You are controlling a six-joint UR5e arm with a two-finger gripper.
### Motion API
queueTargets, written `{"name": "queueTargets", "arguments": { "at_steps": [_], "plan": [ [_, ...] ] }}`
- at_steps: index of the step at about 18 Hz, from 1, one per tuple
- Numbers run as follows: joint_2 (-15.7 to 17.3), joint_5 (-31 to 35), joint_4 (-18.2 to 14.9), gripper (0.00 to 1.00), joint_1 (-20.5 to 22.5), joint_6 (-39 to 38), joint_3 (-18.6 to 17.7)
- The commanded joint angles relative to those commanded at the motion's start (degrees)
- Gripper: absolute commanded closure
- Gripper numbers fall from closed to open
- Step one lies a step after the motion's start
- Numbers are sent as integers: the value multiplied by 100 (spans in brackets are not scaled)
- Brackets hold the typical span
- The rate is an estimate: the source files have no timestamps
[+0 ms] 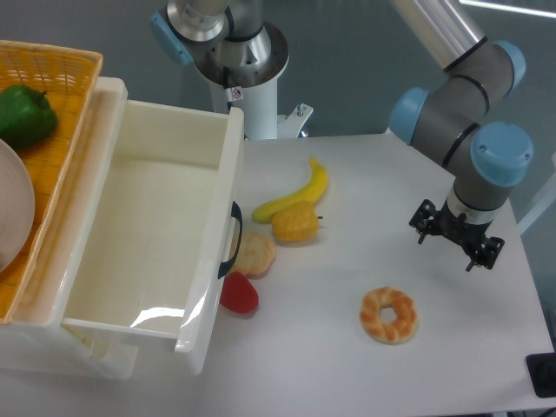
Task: Pick up the donuts
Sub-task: 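Lower the open gripper down onto the ring-shaped donut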
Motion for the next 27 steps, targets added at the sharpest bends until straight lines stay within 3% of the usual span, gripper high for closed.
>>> {"name": "queueTargets", "arguments": {
  "at_steps": [5,8,16,20,27],
  "plan": [
    [-114,-184,202,0,17,-122,-123],
    [-219,-229,483,0,26,-762,-167],
    [-633,-246,510,0,-9,-2591,237],
    [-799,-562,510,0,-35,-3470,483],
    [-1178,-554,589,0,-378,-4825,949]
  ]
}}
